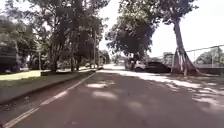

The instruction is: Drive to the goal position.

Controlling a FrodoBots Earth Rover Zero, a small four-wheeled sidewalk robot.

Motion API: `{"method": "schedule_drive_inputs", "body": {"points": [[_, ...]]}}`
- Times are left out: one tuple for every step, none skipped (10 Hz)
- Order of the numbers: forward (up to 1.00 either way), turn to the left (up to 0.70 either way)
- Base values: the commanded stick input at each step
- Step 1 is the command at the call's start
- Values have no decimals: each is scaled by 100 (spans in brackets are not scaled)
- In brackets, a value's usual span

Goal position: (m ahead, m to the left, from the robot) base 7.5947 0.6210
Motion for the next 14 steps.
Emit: {"method": "schedule_drive_inputs", "body": {"points": [[70, 21], [70, 0], [70, 0], [70, 0], [70, 0], [70, 0], [70, 0], [70, 0], [70, 0], [70, 0], [70, 0], [70, 0], [70, 0], [70, 0]]}}
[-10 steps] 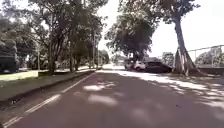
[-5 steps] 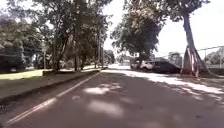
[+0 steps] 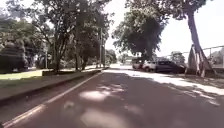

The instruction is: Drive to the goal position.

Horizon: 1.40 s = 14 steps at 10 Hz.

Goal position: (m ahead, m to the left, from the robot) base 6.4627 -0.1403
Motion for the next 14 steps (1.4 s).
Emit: {"method": "schedule_drive_inputs", "body": {"points": [[70, 0], [70, 0], [70, 0], [70, 0], [70, 0], [70, 0], [70, 0], [70, 0], [70, 0], [70, 0], [70, 0], [70, 0], [70, 0], [70, 0]]}}
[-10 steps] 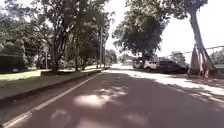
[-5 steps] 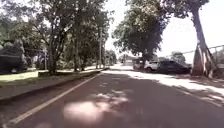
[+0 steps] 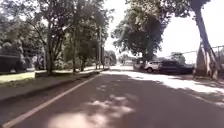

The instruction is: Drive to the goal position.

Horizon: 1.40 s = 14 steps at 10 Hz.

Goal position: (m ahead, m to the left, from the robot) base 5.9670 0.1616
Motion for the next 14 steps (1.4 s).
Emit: {"method": "schedule_drive_inputs", "body": {"points": [[70, 0], [70, 0], [70, 0], [70, 0], [70, 0], [70, 0], [70, 0], [70, 0], [70, 0], [70, 0], [70, 0], [70, 0], [70, 0], [70, 0]]}}
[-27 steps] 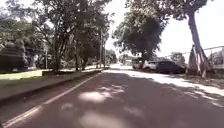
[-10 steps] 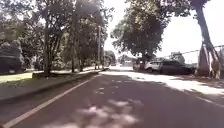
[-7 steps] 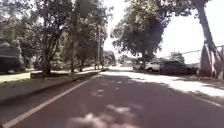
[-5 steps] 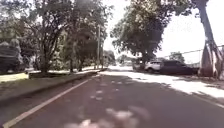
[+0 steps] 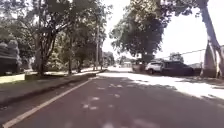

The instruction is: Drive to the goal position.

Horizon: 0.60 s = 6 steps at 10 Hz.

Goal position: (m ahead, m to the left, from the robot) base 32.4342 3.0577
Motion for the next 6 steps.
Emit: {"method": "schedule_drive_inputs", "body": {"points": [[70, 0], [70, 0], [70, 0], [70, 0], [70, 0], [70, 0]]}}
